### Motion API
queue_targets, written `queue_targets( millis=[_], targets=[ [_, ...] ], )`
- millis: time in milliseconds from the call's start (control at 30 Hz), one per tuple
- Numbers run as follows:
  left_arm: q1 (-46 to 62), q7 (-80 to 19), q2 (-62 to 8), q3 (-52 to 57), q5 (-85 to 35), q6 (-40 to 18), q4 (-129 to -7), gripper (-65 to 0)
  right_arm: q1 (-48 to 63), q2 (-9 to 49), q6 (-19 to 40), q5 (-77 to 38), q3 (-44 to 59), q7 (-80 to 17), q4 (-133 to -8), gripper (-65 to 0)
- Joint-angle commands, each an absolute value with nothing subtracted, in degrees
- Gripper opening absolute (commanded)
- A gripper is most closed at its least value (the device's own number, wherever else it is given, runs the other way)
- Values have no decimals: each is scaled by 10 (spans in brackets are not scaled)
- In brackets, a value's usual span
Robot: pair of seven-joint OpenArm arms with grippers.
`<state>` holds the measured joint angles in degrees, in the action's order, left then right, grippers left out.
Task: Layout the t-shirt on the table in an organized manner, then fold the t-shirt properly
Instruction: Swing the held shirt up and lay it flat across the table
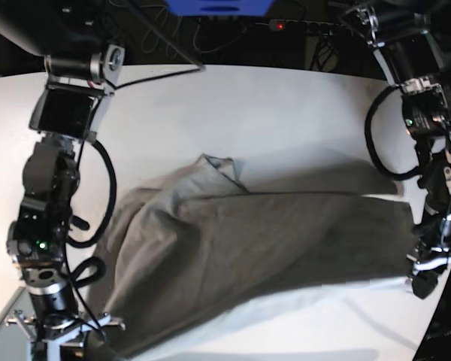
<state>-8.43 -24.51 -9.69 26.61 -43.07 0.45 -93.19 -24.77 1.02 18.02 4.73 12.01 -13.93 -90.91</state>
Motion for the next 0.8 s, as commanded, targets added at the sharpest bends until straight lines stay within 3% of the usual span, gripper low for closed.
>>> queue_targets(
  millis=[0,600,767],
  targets=[
    [-95,-232,-105,268,-435,-2,-950,-649,-274,15,176,43,131,-113,-934,-650],
    [-199,-301,-105,267,-436,-2,-1061,-649,-201,13,175,43,139,-108,-1175,-650],
    [-184,-301,-105,267,-436,-2,-1095,-649,-183,12,175,42,194,-39,-1175,-650]
  ],
)
